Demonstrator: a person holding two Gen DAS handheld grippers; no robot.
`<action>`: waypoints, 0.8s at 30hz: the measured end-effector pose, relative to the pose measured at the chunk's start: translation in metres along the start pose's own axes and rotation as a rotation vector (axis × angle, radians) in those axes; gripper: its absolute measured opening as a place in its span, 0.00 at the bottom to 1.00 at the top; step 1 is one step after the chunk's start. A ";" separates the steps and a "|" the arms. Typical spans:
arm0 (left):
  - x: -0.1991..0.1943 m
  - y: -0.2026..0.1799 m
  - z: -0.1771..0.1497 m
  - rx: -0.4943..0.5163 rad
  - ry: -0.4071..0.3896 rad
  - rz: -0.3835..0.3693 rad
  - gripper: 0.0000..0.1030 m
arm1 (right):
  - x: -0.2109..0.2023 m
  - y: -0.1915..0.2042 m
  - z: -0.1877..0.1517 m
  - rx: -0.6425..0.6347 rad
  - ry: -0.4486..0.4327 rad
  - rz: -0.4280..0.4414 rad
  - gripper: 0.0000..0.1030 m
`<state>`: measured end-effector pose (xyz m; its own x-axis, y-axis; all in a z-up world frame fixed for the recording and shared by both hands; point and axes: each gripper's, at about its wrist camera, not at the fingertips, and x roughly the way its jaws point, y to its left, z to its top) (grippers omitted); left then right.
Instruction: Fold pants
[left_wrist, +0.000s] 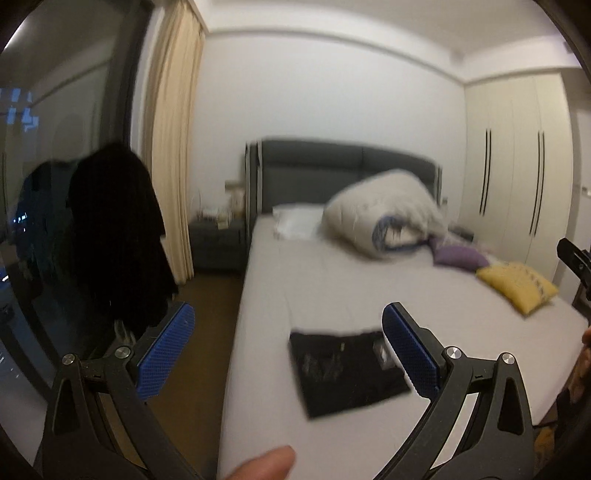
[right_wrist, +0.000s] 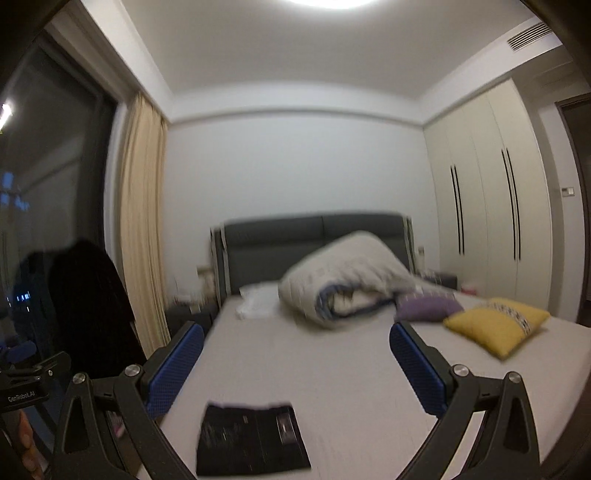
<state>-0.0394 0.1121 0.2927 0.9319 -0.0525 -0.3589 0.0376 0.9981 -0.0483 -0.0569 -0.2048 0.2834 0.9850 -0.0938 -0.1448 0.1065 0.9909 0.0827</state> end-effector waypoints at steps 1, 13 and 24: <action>0.008 0.002 -0.006 -0.008 0.037 -0.002 1.00 | 0.004 0.002 -0.005 0.008 0.029 0.004 1.00; 0.107 -0.002 -0.092 -0.021 0.348 0.114 1.00 | 0.051 0.032 -0.076 -0.013 0.323 0.014 1.00; 0.139 -0.008 -0.121 -0.020 0.409 0.101 1.00 | 0.064 0.047 -0.101 -0.039 0.417 0.024 1.00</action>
<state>0.0462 0.0931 0.1306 0.7106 0.0335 -0.7028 -0.0576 0.9983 -0.0107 -0.0028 -0.1540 0.1781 0.8468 -0.0311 -0.5310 0.0708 0.9960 0.0546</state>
